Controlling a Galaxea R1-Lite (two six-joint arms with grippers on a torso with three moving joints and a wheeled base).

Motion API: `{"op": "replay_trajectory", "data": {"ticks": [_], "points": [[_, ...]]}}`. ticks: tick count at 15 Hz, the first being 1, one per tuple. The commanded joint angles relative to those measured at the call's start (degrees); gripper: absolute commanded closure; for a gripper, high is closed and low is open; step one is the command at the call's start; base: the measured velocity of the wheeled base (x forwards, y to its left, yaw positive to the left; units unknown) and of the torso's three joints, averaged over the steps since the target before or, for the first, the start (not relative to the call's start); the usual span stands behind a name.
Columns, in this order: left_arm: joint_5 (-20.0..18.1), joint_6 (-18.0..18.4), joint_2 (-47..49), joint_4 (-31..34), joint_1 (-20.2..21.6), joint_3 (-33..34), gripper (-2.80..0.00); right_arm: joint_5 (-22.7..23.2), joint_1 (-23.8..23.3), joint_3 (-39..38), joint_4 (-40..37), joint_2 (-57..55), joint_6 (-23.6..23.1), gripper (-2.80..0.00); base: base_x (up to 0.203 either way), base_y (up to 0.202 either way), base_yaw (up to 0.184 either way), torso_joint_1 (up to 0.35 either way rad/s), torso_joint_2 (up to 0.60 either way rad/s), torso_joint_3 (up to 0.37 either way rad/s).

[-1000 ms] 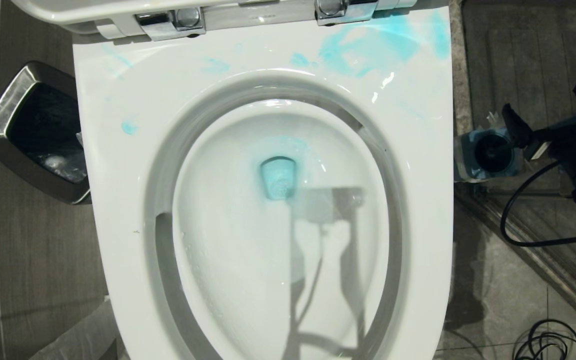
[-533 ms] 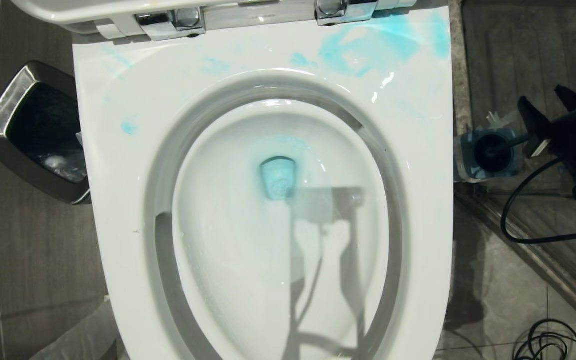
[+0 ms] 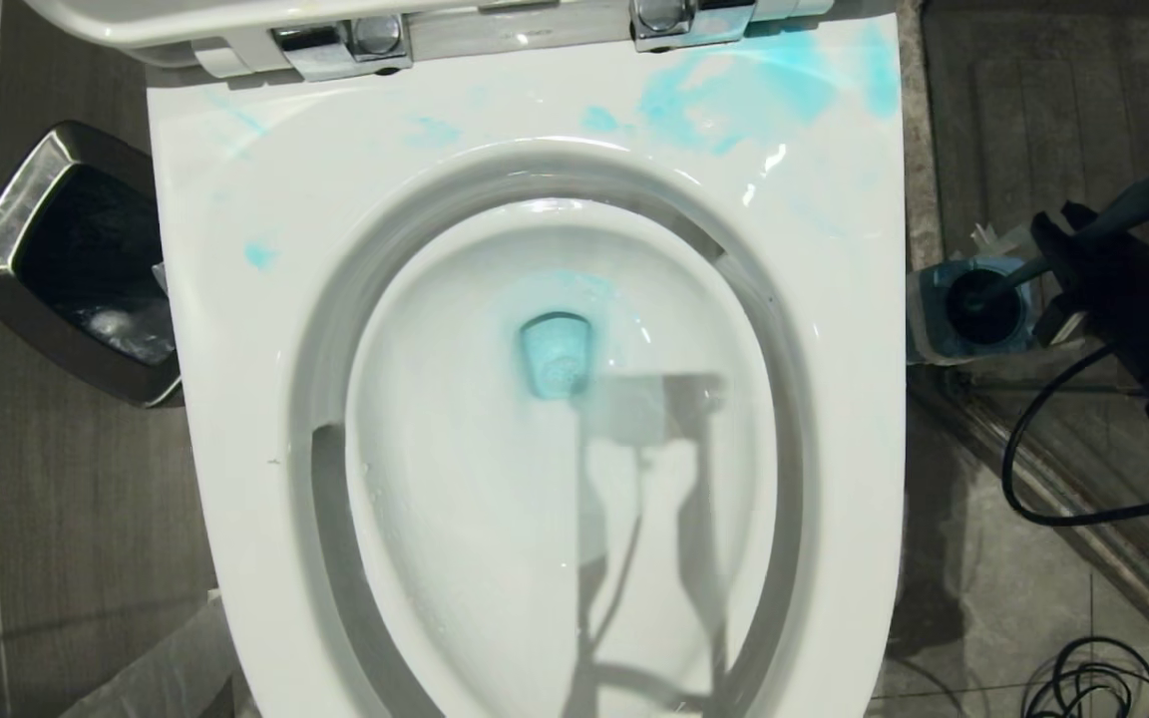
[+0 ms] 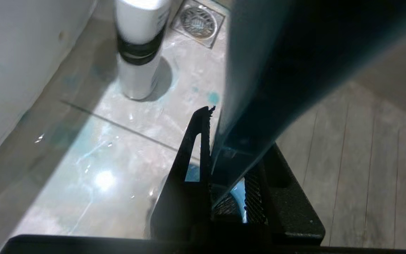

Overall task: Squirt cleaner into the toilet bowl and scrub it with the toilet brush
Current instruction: Scrub the toilet bowl

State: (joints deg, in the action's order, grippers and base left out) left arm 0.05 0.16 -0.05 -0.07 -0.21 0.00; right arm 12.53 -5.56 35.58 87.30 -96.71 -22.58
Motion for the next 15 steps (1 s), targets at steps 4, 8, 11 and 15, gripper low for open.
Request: {"op": "replay_trajectory", "data": {"ticks": [4, 8, 11, 15], "points": [[0.0, 0.0, 0.0, 0.0, 0.0, 0.0, 0.00, 0.1, 0.1, -4.6, -0.2, 4.2, 1.3, 0.00, 0.000, 0.000, 0.000, 0.000, 0.00, 0.000], [0.0, 0.0, 0.0, 0.0, 0.0, 0.0, 0.00, 0.0, 0.1, -4.2, -6.0, 9.3, 4.3, 0.00, 0.000, 0.000, 0.000, 0.000, 0.00, 0.000], [0.0, 0.0, 0.0, 0.0, 0.0, 0.0, 0.00, -0.1, 0.1, -2.3, -11.9, 12.7, 7.5, 0.00, 0.000, 0.000, 0.000, 0.000, 0.00, 0.000], [0.0, 0.0, 0.0, 0.0, 0.0, 0.0, 0.00, -0.4, 0.1, 5.6, -20.8, 14.7, 11.5, 0.00, 0.000, 0.000, 0.000, 0.000, 0.00, 0.000]]}}
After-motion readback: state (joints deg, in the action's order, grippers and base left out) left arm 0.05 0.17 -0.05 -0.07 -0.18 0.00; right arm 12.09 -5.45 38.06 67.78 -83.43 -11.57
